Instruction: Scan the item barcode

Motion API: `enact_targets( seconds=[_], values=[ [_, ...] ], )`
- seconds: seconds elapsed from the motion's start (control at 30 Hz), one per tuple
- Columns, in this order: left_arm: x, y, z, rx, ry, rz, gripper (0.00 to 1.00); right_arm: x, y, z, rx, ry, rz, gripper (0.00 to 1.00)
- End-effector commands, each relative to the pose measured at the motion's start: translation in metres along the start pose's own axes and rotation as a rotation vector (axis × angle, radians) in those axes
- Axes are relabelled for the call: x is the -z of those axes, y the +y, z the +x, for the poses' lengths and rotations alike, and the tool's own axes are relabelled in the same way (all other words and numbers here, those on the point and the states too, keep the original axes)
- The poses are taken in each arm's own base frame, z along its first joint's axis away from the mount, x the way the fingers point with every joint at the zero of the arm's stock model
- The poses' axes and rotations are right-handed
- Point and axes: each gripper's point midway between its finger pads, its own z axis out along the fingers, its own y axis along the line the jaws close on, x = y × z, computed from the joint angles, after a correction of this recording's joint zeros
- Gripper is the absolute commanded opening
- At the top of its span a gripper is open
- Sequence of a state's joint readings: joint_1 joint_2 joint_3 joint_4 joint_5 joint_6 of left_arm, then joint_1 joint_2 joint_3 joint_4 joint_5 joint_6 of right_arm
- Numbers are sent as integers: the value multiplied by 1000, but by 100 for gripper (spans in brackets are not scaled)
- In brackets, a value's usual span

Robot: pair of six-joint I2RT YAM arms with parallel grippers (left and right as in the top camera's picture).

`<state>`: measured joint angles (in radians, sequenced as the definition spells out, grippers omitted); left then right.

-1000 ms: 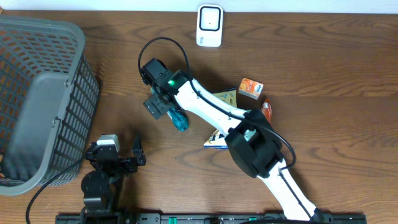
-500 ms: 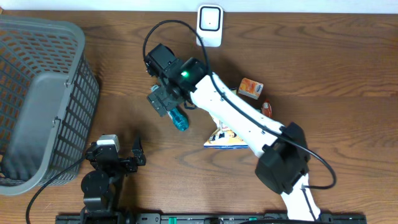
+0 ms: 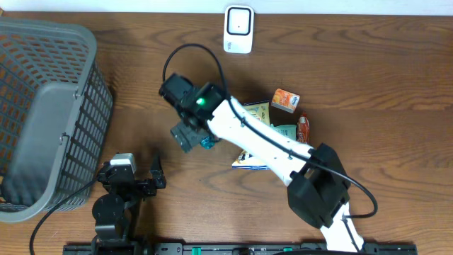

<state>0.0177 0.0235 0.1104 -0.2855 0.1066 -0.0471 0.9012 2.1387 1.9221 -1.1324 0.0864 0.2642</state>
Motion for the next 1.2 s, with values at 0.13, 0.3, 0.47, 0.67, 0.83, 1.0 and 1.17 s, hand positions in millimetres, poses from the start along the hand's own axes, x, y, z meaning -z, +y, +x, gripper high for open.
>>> enact_targets(
  seconds=[0.13, 0.3, 0.47, 0.67, 0.83, 1.0, 1.17],
  values=[
    [-2, 0, 13, -14, 43, 6, 98, 131, -22, 9, -45, -329, 93, 99],
    [-2, 0, 13, -13, 43, 6, 98, 134, -15, 33, 43, -509, 41, 99],
    [-2, 0, 13, -14, 43, 6, 98, 61, -13, 44, 25, -584, -22, 99],
    [-2, 0, 13, -13, 43, 6, 98, 12, 1, 36, 64, -519, -83, 98],
    [-2, 0, 13, -13, 43, 6, 98, 1, -3, 12, 43, -483, -81, 92],
    [-2, 0, 13, -13, 43, 6, 98, -17, 7, 0, 80, -442, -133, 89],
    [-2, 0, 13, -13, 43, 6, 98, -53, 10, 3, 104, -356, -115, 85]
  ],
)
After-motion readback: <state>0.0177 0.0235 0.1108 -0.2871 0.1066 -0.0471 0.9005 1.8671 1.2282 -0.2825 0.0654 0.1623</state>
